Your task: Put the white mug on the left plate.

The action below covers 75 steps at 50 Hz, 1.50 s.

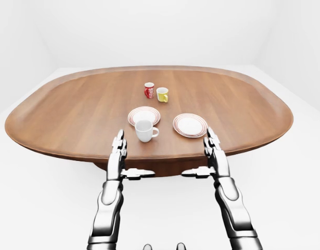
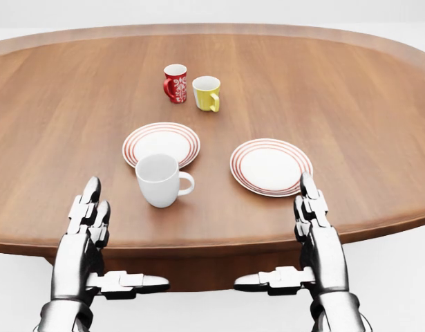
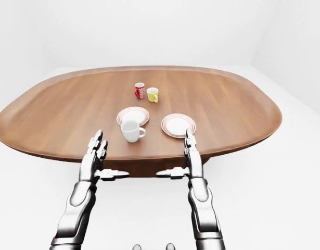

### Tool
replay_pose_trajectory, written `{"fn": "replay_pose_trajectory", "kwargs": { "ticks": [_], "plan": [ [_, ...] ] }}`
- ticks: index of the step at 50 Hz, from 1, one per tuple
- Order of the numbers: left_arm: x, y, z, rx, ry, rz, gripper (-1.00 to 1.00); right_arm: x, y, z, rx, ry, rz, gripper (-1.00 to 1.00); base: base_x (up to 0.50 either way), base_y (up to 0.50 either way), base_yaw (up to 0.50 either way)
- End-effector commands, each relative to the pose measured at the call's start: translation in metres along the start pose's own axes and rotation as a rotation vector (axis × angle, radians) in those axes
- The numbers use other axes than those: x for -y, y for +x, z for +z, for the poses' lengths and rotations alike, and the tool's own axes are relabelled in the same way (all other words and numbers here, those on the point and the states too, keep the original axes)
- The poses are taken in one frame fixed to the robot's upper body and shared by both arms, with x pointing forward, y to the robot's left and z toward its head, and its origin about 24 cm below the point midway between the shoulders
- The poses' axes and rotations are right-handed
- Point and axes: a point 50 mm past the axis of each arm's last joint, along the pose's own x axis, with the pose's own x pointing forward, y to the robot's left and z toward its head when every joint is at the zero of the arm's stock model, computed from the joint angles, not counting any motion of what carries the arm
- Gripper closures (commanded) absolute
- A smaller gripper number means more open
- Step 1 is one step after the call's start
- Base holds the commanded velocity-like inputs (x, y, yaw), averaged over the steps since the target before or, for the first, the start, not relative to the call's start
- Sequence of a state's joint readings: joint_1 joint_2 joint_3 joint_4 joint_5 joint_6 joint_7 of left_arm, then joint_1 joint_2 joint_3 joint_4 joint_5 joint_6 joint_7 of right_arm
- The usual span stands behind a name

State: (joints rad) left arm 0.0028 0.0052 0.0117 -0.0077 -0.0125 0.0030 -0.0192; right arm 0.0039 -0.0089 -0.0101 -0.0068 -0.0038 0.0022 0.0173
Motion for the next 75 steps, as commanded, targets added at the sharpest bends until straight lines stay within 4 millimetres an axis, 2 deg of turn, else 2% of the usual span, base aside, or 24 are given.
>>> {"fn": "replay_pose_trajectory", "kwargs": {
  "ticks": [1, 4, 6, 9, 11, 12, 14, 16, 26, 31, 56, 65, 75],
  "plan": [
    [-0.005, -0.001, 0.003, 0.007, -0.016, -0.015, -0.98, 0.004, -0.002, -0.002, -0.002, -0.029, 0.015, -1.0, 0.0, 0.0, 0.0],
    [-0.005, -0.002, 0.009, 0.017, -0.014, -0.015, -0.98, 0.005, -0.001, 0.007, 0.019, -0.009, 0.018, -1.0, 0.0, 0.0, 0.0],
    [-0.005, -0.003, 0.026, 0.062, -0.012, -0.018, -0.98, 0.006, -0.001, 0.022, 0.046, 0.009, 0.015, -1.0, 0.0, 0.0, 0.0],
    [-0.006, -0.009, 0.079, 0.289, -0.007, -0.02, -0.98, 0.008, -0.008, 0.062, 0.218, 0.027, 0.026, -1.0, 0.0, 0.0, 0.0],
    [-0.006, -0.027, 0.14, 0.574, 0.015, -0.03, -0.98, 0.01, -0.021, 0.104, 0.408, 0.027, 0.026, -1.0, 0.0, 0.0, 0.0],
    [-0.005, -0.037, 0.162, 0.682, 0.022, -0.034, -0.98, 0.011, -0.029, 0.122, 0.49, 0.031, 0.034, -1.0, 0.0, 0.0, 0.0],
    [-0.004, -0.047, 0.179, 0.775, 0.031, -0.038, -0.98, 0.012, -0.038, 0.141, 0.584, 0.032, 0.032, -1.0, 0.0, 0.0, 0.0],
    [-0.004, -0.049, 0.18, 0.786, 0.032, -0.039, -0.98, 0.012, -0.04, 0.144, 0.601, 0.016, 0.033, -1.0, 0.0, 0.0, 0.0],
    [-0.005, -0.043, 0.172, 0.74, 0.01, -0.03, -0.98, 0.013, -0.038, 0.136, 0.566, 0.065, 0.038, -1.0, 0.0, 0.0, 0.0],
    [-0.005, -0.047, 0.178, 0.775, 0.0, -0.032, -0.98, 0.014, -0.041, 0.138, 0.576, 0.088, 0.046, -1.0, 0.0, 0.05, 0.0],
    [-0.006, -0.048, 0.182, 0.792, 0.01, -0.033, -0.97, 0.014, -0.039, 0.137, 0.568, 0.053, 0.051, -1.0, 0.0, 0.5, 0.0],
    [-0.006, -0.049, 0.182, 0.796, 0.01, -0.035, -0.97, 0.017, -0.041, 0.138, 0.575, 0.088, 0.052, -1.0, 0.02, 0.0, 0.0],
    [-0.007, -0.049, 0.183, 0.799, 0.01, -0.035, -0.98, 0.014, -0.043, 0.138, 0.579, 0.084, 0.071, -1.0, 0.5, -0.11, 0.0]
  ]
}}
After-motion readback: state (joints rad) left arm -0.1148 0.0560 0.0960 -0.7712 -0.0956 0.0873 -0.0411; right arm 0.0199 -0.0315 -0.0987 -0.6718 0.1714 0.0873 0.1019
